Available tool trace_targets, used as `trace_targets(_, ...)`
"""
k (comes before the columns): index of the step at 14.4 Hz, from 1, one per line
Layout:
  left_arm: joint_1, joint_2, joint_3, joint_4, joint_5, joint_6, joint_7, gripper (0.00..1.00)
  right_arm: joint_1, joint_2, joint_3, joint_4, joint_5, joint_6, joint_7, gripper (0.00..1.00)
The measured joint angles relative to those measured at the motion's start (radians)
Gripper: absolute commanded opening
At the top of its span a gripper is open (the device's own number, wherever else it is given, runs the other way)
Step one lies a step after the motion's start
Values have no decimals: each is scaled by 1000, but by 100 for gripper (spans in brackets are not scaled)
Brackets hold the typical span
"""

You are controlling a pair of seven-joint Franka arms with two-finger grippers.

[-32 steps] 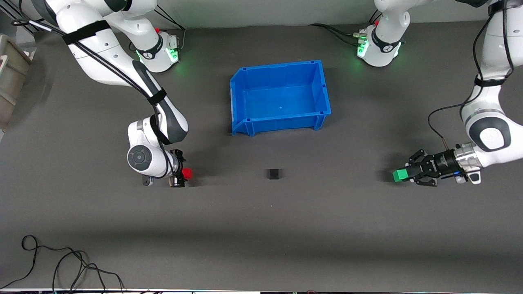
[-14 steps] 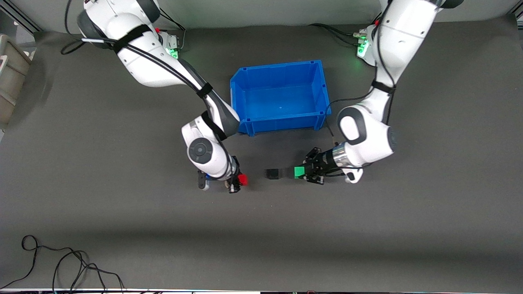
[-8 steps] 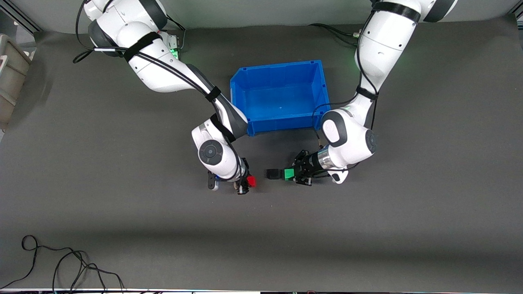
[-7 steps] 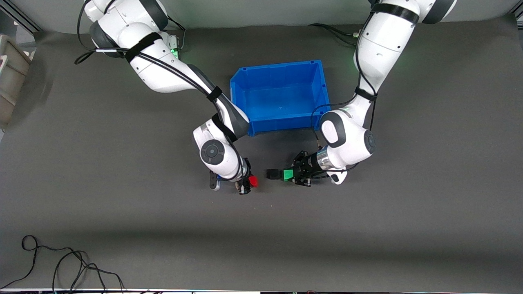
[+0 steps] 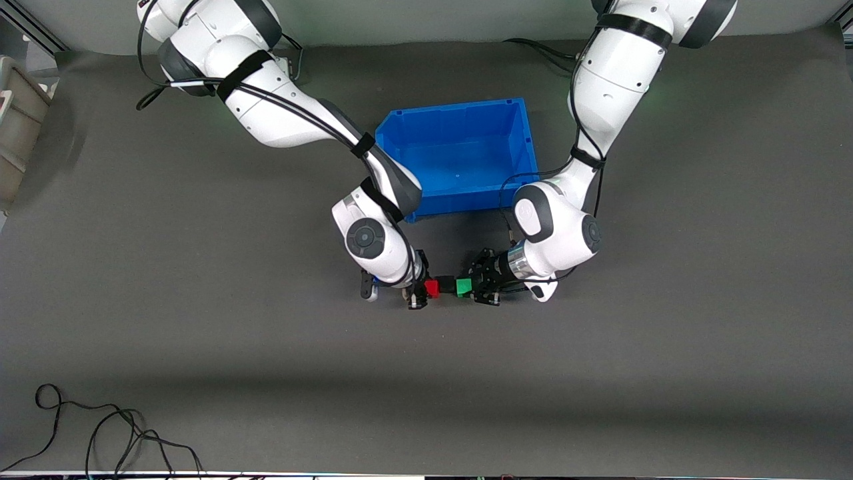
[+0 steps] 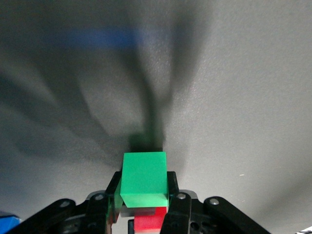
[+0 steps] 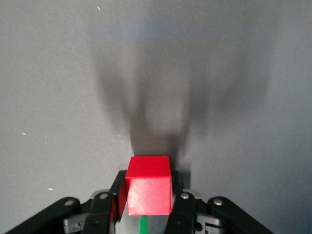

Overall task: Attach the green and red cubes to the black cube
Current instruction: 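Press the red and green cubes against the black cube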

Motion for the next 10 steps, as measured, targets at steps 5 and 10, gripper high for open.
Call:
trace_targets(5,-4,1,0,3,1,4,-4,100,3,2,-2,0,0,0,10,78)
trace_targets(10,-8,0,3,22,9,4,-4,100,3,2,-1,5,0,0,11,100)
